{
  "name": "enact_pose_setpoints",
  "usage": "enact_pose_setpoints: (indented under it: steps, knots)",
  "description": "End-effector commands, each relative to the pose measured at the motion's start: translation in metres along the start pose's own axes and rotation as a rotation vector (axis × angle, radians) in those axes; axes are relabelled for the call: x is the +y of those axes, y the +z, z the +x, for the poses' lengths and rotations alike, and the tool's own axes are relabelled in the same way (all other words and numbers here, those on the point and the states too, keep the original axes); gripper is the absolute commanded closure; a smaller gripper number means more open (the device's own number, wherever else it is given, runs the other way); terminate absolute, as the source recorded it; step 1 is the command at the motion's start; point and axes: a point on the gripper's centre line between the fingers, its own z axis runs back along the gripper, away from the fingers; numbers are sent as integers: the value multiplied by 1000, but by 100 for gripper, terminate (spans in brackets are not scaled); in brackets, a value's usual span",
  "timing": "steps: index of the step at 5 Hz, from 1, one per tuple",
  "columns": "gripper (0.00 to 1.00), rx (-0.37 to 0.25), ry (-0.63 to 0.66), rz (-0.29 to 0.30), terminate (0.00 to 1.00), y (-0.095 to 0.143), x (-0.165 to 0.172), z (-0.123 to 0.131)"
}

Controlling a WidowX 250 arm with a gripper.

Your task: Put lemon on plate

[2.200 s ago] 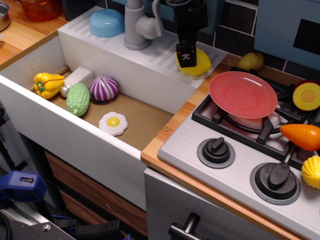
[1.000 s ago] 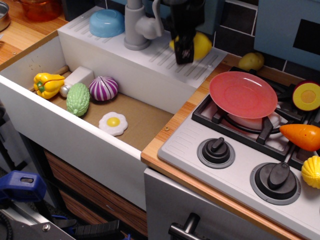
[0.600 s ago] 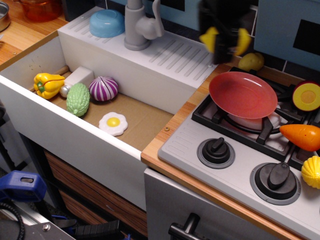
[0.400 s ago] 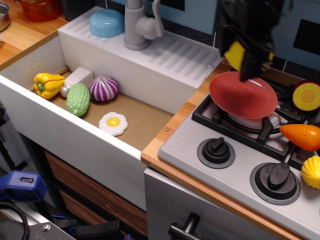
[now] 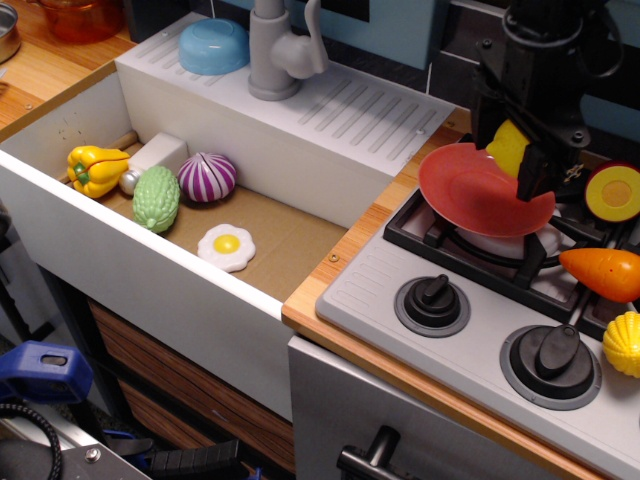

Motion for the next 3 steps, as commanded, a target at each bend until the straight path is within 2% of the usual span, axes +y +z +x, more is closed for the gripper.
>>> enact_pose_setpoints:
  steps: [1, 2, 3]
  knots:
    - [0, -67, -35, 3, 0, 1, 12, -1]
    - [0, -67, -35, 3, 0, 1, 12, -1]
    - [0, -67, -35, 3, 100, 1, 12, -1]
